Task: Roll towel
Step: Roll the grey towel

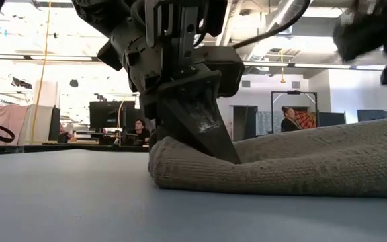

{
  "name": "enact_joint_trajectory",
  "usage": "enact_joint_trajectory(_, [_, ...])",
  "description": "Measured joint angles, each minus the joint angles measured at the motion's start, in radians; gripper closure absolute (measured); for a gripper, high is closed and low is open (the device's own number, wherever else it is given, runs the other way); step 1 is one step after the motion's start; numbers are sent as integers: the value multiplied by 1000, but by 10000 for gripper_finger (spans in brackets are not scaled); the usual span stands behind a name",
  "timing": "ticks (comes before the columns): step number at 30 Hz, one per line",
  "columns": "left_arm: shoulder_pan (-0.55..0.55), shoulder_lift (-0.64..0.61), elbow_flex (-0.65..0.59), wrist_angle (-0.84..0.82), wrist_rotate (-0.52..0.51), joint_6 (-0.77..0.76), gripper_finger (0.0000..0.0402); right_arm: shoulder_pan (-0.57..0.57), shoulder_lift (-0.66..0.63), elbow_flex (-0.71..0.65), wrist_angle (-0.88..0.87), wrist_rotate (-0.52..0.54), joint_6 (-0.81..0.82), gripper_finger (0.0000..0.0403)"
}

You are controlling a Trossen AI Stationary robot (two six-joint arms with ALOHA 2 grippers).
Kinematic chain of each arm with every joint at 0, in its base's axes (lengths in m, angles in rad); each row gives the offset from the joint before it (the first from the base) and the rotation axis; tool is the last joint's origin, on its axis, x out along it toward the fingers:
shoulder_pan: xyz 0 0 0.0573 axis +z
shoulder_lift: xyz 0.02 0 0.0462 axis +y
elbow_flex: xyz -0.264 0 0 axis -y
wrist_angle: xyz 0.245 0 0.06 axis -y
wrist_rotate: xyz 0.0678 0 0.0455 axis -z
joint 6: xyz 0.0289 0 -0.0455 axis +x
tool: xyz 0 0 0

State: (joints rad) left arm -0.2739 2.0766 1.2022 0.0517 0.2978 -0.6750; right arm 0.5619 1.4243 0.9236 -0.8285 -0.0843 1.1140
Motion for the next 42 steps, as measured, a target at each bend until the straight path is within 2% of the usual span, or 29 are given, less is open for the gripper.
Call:
enact_joint_trajectory(2, [12,1,0,-2,43,-17,402,56,-45,0,54,93,17,183])
enact_joint_trajectory(5, [33,1,0,-4,110,-42,402,169,-72,4,206,301,31,184])
enact_joint_trajectory(7, [48,1,0,-12,138,-55,401,239,-54,4,270,413,11,184])
enact_joint_trajectory(9, [61,1,0,-19,160,-73,402,287,-12,4,324,470,-48,184])
enact_joint_trajectory(13, [90,1,0,-22,226,-97,401,329,83,4,484,492,-253,184])
enact_joint_trajectory(15, [102,1,0,-23,252,-103,401,337,133,5,499,519,-289,184])
enact_joint_trajectory(26, [139,1,2,-61,335,-141,401,332,328,78,333,557,-264,184])
enact_joint_trajectory(31, [150,-14,0,-64,352,-48,402,332,397,85,309,587,-254,184])
enact_joint_trajectory(37, [160,-164,0,-13,255,133,401,336,466,87,324,603,-254,187])
enact_joint_trajectory(42, [119,-261,0,-96,74,272,401,321,466,86,320,594,-251,217])
